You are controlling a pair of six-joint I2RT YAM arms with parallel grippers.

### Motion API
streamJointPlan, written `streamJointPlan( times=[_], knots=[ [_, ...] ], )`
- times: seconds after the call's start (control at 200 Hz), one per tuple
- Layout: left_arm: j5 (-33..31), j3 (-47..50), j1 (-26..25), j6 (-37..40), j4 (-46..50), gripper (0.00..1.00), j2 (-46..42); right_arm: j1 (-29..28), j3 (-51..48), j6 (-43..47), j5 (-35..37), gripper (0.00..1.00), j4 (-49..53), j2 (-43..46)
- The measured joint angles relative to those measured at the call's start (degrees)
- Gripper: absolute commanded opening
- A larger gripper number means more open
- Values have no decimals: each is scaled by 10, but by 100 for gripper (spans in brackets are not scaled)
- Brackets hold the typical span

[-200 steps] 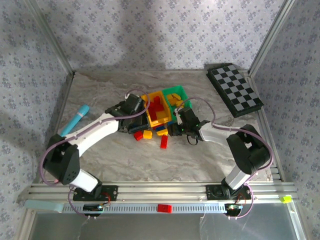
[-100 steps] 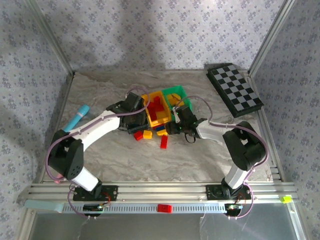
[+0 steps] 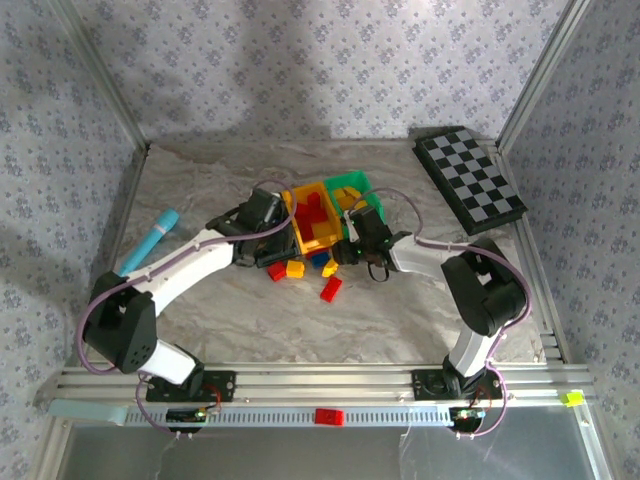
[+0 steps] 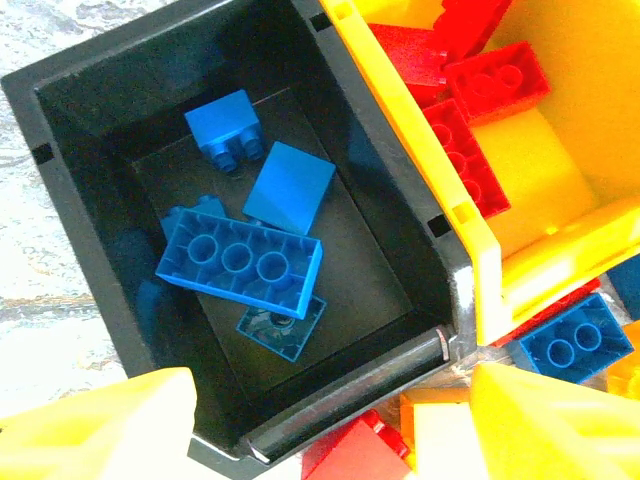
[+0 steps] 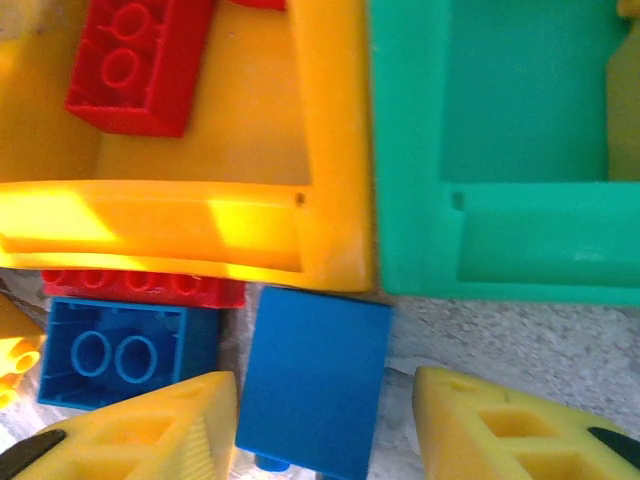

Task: Sort the legos into containers by color
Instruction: Pick up the lego from the center of the table.

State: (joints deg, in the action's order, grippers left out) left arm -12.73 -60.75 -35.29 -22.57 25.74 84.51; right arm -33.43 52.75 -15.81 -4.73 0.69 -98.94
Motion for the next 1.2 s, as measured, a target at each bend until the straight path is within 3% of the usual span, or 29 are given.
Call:
streamJointPlan(
  times=[0.34, 0.595, 0.945, 1.199],
  knots=[
    [0, 4, -23, 0, -3, 72, 0, 12, -5, -2, 0, 49, 10, 0],
    [2, 4, -32, -5, -5, 72, 0, 9, -5, -2, -1, 34, 8, 0],
    [16, 4, -46, -11, -19, 72, 12, 9, -30, -2, -2, 34, 3, 25],
    [-21, 21, -46, -32, -19, 72, 2, 5, -78, -1, 0, 35, -29, 89]
  ],
)
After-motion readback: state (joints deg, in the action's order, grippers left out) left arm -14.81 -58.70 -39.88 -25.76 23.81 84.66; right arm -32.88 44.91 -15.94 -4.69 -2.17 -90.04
